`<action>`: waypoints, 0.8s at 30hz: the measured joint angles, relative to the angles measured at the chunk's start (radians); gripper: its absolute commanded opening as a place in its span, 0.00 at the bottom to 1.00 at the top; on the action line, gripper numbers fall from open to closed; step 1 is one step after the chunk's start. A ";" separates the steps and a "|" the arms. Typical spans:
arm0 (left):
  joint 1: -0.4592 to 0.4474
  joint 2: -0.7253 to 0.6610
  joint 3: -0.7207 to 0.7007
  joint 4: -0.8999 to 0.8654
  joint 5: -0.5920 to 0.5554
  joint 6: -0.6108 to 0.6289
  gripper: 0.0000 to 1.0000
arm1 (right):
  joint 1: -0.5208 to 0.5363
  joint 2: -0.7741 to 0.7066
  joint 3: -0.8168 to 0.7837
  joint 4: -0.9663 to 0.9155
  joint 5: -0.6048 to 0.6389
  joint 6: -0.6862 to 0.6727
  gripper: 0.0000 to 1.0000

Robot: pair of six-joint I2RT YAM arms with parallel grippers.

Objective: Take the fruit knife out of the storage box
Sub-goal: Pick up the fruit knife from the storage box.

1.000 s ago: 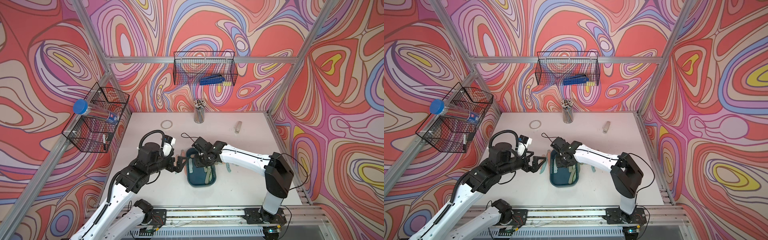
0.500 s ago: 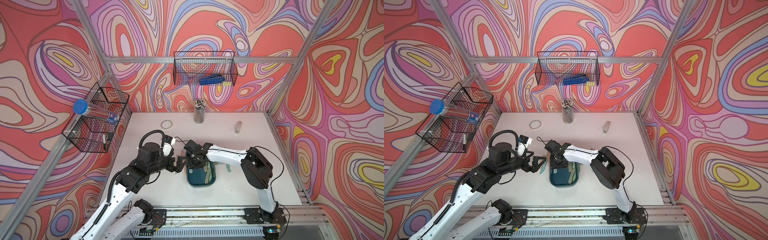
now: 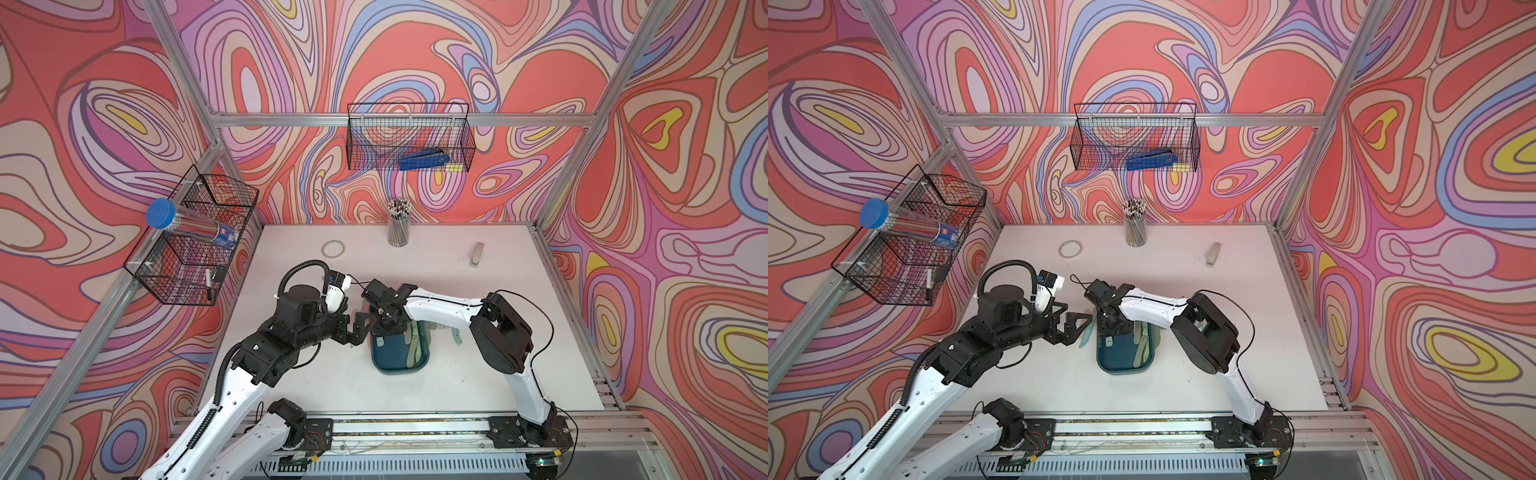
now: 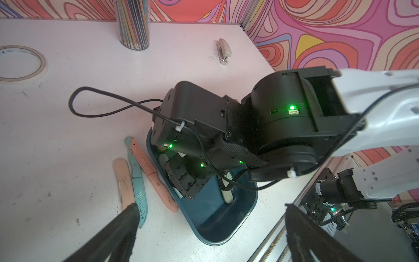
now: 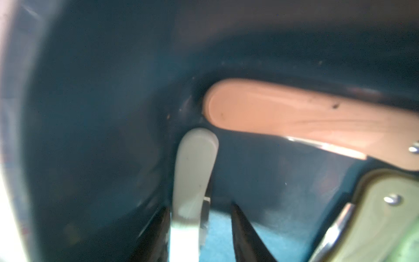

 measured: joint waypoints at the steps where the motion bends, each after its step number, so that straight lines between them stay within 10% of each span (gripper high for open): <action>1: 0.000 0.001 0.000 0.000 0.000 0.000 1.00 | 0.001 0.002 0.006 -0.011 0.013 0.001 0.44; 24: 0.000 0.006 0.000 0.000 0.000 0.000 1.00 | -0.001 0.041 0.071 -0.146 0.111 -0.016 0.33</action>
